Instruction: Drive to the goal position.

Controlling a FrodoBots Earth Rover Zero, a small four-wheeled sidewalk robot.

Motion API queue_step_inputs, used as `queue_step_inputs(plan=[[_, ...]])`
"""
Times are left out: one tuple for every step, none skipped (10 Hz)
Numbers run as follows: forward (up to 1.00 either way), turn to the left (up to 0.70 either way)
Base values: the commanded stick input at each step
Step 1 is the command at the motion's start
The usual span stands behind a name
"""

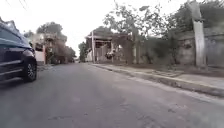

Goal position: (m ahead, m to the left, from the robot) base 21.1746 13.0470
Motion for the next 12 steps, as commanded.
queue_step_inputs(plan=[[1.00, 0.00], [1.00, 0.00], [1.00, 0.00], [1.00, 0.40], [1.00, 0.40], [1.00, 0.40], [1.00, 0.33], [1.00, 0.03], [1.00, 0.00], [1.00, 0.00], [1.00, 0.00], [1.00, 0.00]])
